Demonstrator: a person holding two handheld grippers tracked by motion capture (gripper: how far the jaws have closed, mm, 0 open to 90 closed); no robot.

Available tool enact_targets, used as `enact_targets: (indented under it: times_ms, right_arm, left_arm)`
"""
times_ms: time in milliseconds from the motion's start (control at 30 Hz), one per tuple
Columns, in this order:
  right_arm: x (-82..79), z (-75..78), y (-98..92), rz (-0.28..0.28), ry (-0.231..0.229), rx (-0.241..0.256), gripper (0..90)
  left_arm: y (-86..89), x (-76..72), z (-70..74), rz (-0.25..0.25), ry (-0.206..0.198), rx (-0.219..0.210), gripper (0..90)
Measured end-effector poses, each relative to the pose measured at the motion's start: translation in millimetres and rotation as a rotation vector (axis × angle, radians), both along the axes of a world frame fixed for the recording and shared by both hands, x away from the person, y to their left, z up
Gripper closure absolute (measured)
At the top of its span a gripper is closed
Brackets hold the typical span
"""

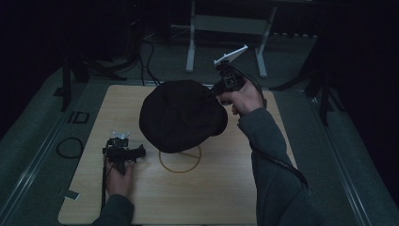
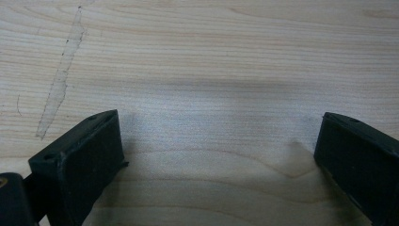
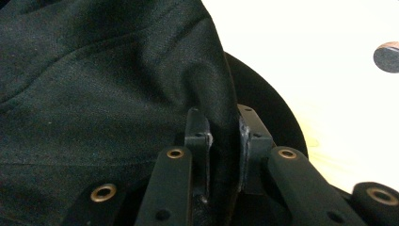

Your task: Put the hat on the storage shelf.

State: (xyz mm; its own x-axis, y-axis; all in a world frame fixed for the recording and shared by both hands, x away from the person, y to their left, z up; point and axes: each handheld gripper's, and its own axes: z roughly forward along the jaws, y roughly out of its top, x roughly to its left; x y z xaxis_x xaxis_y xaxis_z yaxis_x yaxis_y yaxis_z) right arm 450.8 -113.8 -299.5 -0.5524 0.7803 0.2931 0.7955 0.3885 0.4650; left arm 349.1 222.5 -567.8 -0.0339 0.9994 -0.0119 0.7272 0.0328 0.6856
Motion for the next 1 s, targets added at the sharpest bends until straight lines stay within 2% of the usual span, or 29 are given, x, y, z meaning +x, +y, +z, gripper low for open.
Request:
enact_targets:
  times_ms: [267,1000]
  right_arm:
    - [-0.6,-6.9,2.0,0.002,0.002,-0.024,77.0]
    - [-0.5,-21.8,9.1,0.022,0.021,-0.017,76.3]
  left_arm:
    - [0.2,-0.1,0.0,-0.002,0.001,0.003,1.2]
    - [0.3,-0.1,0.0,-0.005,0.003,0.005,1.2]
